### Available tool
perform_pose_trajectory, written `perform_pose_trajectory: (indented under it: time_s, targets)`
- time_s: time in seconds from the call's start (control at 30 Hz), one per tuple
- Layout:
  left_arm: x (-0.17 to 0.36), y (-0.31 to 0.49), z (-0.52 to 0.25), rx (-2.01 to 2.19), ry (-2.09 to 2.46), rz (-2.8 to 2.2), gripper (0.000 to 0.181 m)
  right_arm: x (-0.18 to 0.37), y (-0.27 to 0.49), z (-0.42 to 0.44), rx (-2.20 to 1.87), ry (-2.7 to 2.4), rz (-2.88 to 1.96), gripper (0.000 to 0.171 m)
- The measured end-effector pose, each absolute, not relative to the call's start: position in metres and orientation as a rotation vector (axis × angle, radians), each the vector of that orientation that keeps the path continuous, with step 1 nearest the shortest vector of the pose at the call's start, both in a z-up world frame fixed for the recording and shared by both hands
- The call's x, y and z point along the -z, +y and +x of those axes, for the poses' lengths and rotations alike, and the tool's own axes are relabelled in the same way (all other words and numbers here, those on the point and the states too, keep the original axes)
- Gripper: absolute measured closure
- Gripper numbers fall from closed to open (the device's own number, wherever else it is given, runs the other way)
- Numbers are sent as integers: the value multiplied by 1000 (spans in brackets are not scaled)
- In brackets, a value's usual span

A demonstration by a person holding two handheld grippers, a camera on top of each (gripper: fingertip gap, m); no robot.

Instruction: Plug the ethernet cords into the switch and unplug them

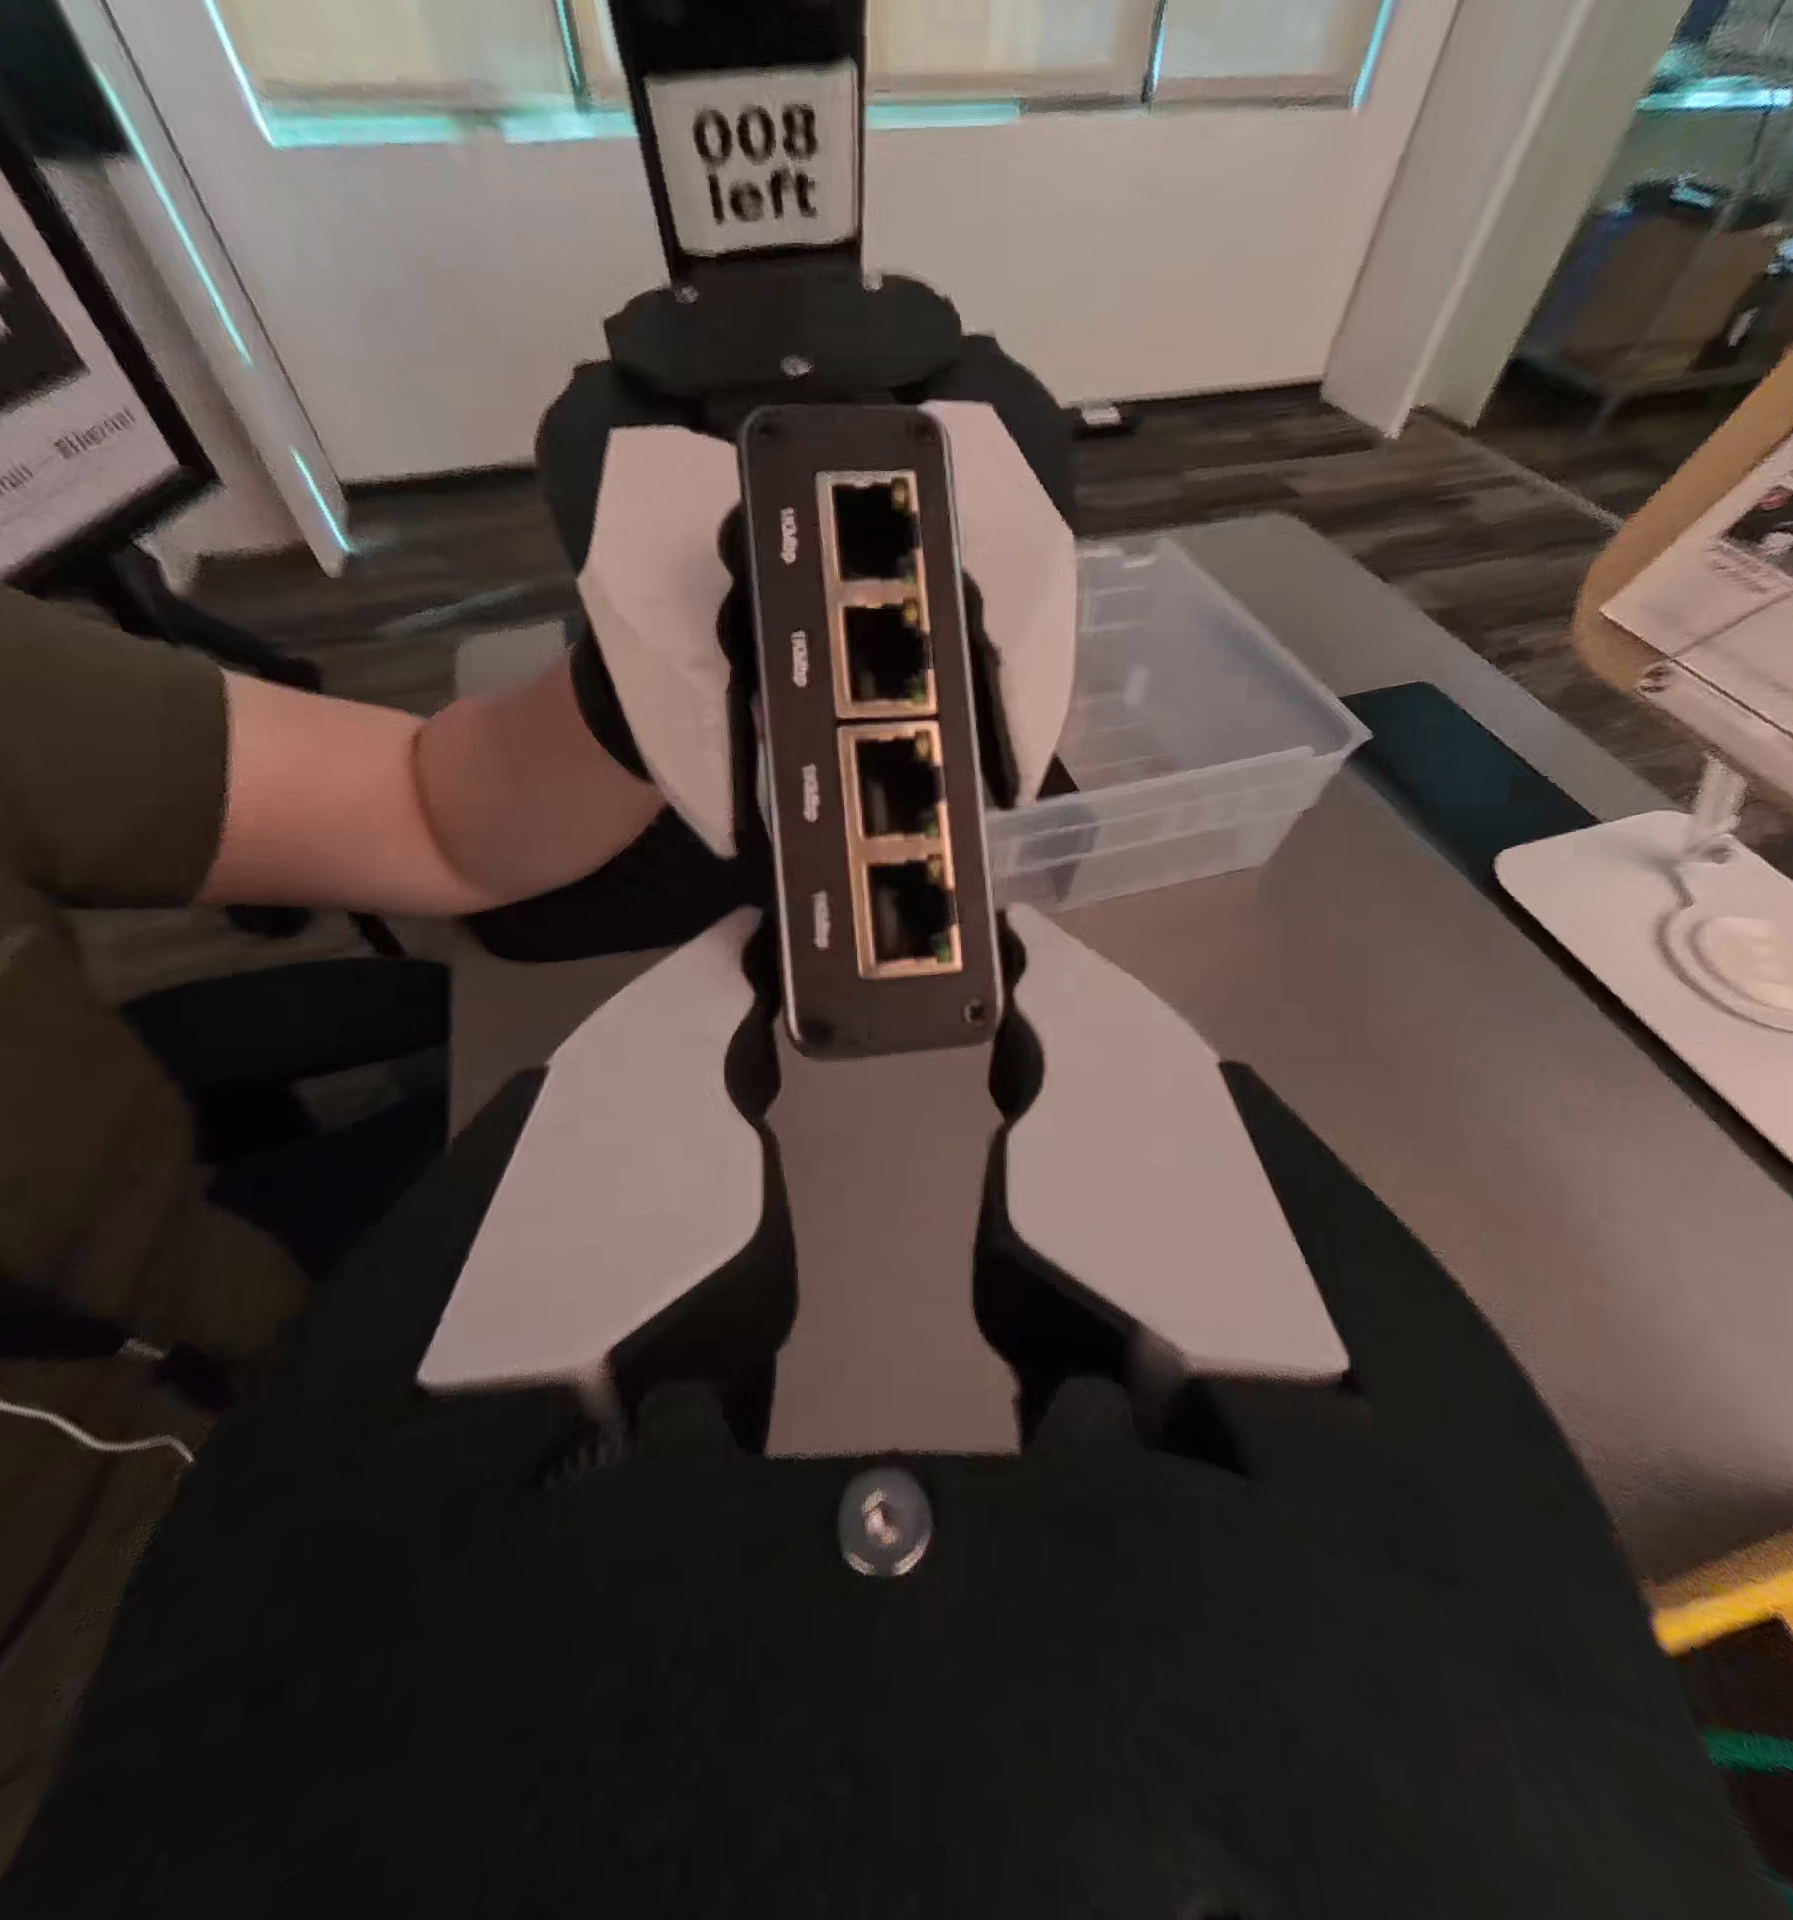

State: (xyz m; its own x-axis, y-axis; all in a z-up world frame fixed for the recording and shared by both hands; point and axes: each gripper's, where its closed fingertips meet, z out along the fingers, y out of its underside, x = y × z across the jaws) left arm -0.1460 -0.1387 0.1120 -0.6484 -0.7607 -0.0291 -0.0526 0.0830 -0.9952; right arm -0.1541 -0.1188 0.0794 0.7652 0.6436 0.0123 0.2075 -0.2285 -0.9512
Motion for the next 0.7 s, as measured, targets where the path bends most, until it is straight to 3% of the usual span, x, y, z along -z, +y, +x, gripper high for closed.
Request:
perform_pose_trajectory:
  time_s: [0.33, 0.5, 0.7]
  targets:
    - [-113, -149, -151, 1714, 1824, -793, 144, -78, -129, -167, -663, -582, -1659, 136]
    - [-107, -147, -147, 1737, 1843, -806, 141, -77, -128, -155, -432, -597, -1682, 137]
    - [-112, -111, -146, 1649, 1757, -917, 122, -80, -125, -102, 23, -599, -1821, 137]
